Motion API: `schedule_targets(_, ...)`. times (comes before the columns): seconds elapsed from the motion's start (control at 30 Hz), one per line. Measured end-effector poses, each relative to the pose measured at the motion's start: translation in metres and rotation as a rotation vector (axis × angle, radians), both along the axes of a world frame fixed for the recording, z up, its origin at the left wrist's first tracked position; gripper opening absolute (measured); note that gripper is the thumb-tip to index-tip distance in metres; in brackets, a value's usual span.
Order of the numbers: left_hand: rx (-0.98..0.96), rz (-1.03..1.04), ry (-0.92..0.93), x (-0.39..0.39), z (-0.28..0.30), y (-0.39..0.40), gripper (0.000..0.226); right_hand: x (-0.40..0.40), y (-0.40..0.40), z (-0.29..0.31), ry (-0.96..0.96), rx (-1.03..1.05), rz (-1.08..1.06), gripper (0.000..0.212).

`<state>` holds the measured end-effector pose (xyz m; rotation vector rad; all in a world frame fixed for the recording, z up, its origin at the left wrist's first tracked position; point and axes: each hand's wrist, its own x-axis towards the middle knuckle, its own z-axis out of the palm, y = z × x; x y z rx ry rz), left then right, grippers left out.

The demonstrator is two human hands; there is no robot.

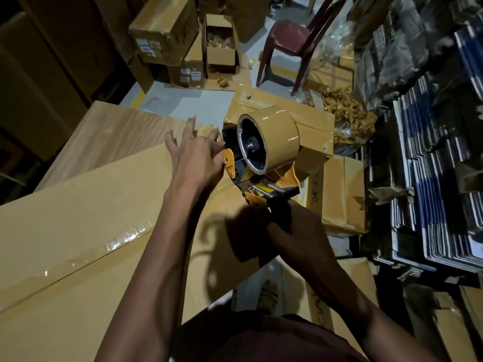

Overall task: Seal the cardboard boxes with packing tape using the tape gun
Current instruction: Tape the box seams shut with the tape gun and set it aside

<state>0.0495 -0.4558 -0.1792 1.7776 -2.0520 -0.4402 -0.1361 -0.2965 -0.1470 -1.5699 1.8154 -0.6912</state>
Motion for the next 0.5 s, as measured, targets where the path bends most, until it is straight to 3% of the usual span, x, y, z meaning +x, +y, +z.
schedule_targets(0.1, 0.007, -0.058, 0.075, -0.002, 0.006, 0.009, 0.029, -0.001, 0.003, -0.003, -0.007, 0.014, -0.004, 0.027)
schedule_targets(0.23, 0.048, -0.05, 0.212, 0.006, 0.0, 0.007, 0.019, -0.006, 0.001, 0.002, -0.067, 0.047, -0.029, 0.028)
schedule_targets(0.37, 0.021, -0.069, 0.174, 0.007, -0.001, 0.005, 0.027, -0.017, 0.033, -0.003, -0.054, 0.068, -0.038, 0.013)
schedule_targets(0.5, 0.026, -0.091, 0.124, 0.008, -0.003, 0.004, 0.031, -0.021, 0.051, -0.008, 0.014, 0.064, -0.085, 0.014)
